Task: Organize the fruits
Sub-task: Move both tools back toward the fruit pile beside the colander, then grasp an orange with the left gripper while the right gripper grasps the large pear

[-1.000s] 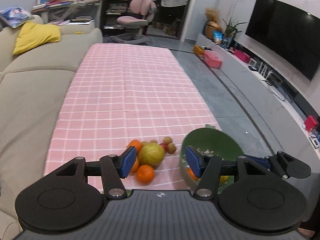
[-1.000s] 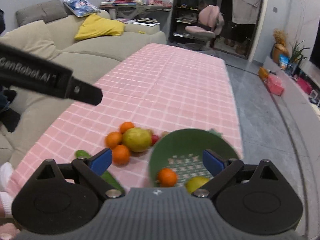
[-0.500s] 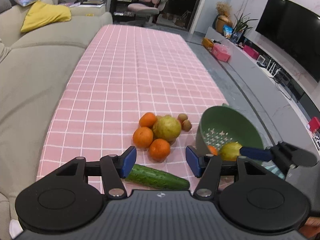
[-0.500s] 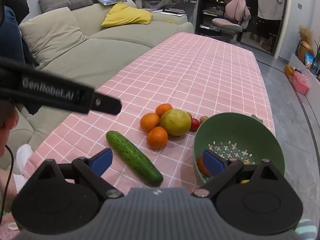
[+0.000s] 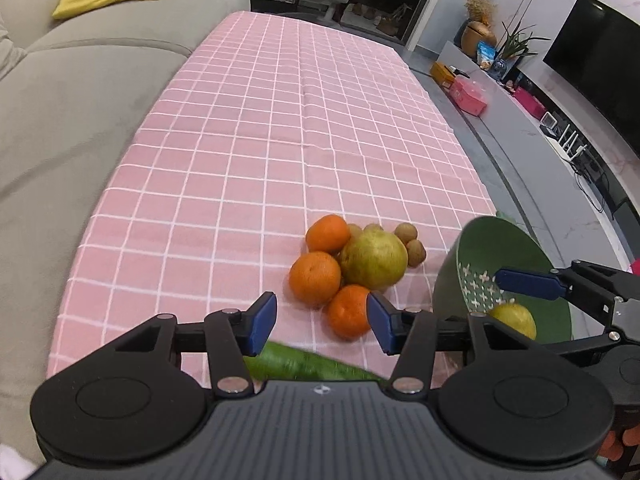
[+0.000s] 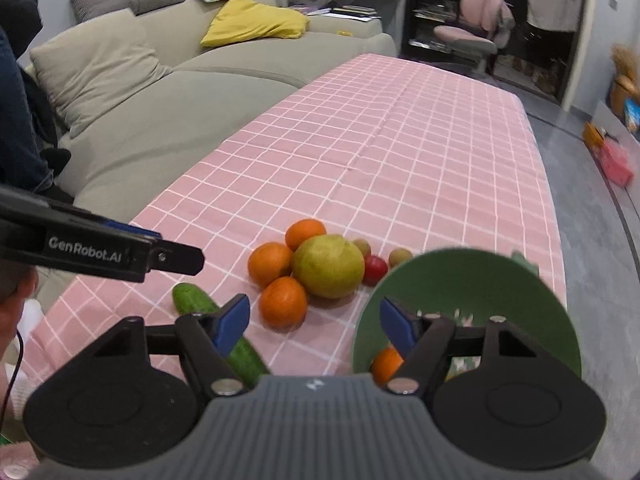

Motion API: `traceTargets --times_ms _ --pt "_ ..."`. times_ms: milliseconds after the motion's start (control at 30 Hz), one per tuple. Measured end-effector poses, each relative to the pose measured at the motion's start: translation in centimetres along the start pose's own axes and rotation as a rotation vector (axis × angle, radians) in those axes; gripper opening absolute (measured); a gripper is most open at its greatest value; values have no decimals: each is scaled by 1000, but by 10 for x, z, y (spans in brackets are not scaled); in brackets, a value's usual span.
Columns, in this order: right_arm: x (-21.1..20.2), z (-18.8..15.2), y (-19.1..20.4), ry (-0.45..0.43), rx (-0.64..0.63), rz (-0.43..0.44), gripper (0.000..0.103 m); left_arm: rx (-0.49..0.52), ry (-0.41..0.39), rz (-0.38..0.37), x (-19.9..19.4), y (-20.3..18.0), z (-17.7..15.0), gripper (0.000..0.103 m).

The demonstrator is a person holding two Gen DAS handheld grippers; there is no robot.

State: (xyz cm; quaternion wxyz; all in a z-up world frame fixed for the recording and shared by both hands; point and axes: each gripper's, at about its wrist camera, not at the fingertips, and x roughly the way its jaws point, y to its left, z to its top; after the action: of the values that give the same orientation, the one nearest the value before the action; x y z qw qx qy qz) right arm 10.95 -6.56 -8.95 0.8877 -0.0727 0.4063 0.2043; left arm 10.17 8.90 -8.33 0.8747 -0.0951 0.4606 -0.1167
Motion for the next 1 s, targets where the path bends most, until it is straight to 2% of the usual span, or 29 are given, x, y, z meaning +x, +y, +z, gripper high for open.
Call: traceTargets --times_ms 100,233,333,467,733,1000 --pt "15 11 -8 24 -14 17 68 3 26 13 17 1 6 59" --pt "38 25 -15 49 -39 35 57 -20 57 0 37 4 9 57" --pt "56 33 -18 79 -77 60 56 -28 78 -23 49 9 11 57" --pt "79 41 -25 137 -117 107 56 25 97 -21 61 8 14 57" --pt "110 47 -33 223 -184 166 58 -37 153 -53 78 24 15 59" --pt "123 49 -45 248 -145 202 63 -91 175 -96 94 28 24 60"
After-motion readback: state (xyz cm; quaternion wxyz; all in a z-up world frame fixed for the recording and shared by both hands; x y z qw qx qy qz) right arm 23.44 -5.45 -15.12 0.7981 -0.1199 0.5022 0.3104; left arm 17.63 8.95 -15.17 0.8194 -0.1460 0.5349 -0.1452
